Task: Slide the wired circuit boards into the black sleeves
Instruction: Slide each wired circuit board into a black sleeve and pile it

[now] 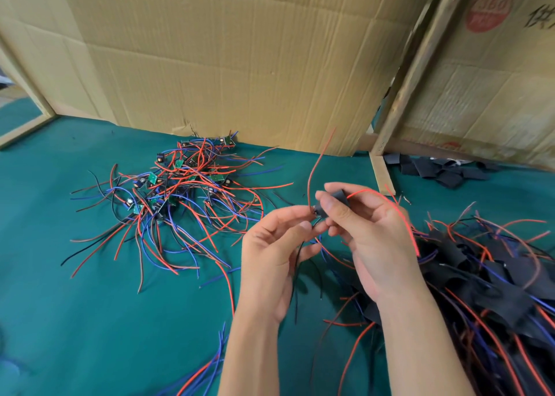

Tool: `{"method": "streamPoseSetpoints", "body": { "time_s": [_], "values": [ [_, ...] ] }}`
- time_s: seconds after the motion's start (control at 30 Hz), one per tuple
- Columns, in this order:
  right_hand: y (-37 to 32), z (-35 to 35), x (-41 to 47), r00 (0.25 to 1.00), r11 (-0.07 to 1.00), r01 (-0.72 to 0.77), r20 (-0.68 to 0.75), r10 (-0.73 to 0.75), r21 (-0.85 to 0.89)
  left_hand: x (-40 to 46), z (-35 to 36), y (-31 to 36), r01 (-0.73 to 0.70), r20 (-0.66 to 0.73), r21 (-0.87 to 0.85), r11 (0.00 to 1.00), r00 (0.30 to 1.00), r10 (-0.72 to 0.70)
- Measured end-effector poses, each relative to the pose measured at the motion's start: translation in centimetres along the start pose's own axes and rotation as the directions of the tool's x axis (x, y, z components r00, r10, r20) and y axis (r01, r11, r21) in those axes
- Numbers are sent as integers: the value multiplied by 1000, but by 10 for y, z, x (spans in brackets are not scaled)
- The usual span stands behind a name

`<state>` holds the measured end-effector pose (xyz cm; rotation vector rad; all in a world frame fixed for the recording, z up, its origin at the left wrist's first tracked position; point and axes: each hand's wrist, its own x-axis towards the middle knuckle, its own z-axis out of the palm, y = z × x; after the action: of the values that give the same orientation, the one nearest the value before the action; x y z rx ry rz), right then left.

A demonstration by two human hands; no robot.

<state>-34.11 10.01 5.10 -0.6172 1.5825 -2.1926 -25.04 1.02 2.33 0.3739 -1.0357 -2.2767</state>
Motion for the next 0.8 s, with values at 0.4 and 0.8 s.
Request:
{"method": "streamPoseSetpoints", "body": {
  "time_s": [0.4, 0.8],
  "values": [
    [-10, -5, -1, 999, 999, -44, -21, 44, 3, 0, 1, -1, -38, 50, 75, 996, 998, 34],
    [-12, -6, 2, 993, 998, -5, -115, 12, 59, -1, -3, 0, 104, 186, -18, 994, 978, -99]
  ]
}}
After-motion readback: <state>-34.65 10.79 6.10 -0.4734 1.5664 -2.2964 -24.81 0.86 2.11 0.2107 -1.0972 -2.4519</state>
